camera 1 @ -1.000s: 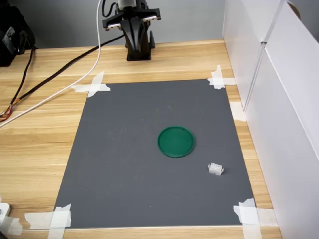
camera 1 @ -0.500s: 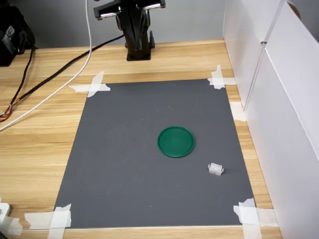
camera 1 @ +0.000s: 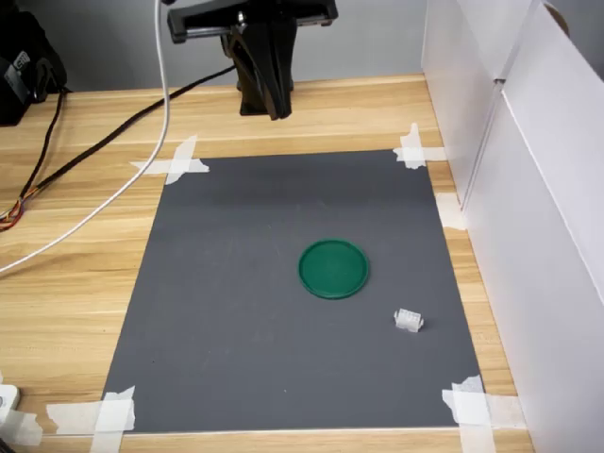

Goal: Grasp a white terminal and put it in the green lid.

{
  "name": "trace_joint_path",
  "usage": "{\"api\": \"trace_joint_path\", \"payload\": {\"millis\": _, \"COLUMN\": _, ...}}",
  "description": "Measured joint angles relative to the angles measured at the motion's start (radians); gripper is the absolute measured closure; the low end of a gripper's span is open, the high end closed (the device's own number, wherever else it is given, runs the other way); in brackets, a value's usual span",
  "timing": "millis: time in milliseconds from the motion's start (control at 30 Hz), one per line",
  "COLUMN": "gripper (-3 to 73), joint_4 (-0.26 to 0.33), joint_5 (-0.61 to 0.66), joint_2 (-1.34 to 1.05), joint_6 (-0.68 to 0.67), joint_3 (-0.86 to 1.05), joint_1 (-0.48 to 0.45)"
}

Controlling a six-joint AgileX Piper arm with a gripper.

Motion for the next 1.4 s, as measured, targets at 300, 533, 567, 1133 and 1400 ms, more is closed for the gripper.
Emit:
{"api": "trace_joint_path", "payload": {"millis": 300, "gripper": 71.6, "joint_4": 0.003, "joint_5": 0.145, "joint_2": 0.233, "joint_6": -0.158, "joint_3": -0.218, "joint_1": 0.0}}
{"api": "trace_joint_path", "payload": {"millis": 533, "gripper": 71.6, "joint_4": 0.058, "joint_5": 0.325, "joint_2": 0.378, "joint_6": -0.382, "joint_3": -0.393, "joint_1": 0.0}}
{"api": "trace_joint_path", "payload": {"millis": 567, "gripper": 71.6, "joint_4": 0.061, "joint_5": 0.345, "joint_2": 0.393, "joint_6": -0.402, "joint_3": -0.413, "joint_1": 0.001}}
{"api": "trace_joint_path", "payload": {"millis": 1133, "gripper": 56.0, "joint_4": -0.055, "joint_5": 0.451, "joint_2": 0.521, "joint_6": -0.431, "joint_3": -0.506, "joint_1": 0.184}}
{"api": "trace_joint_path", "payload": {"millis": 1400, "gripper": 17.8, "joint_4": -0.108, "joint_5": 0.406, "joint_2": 0.568, "joint_6": -0.334, "joint_3": -0.511, "joint_1": 0.243}}
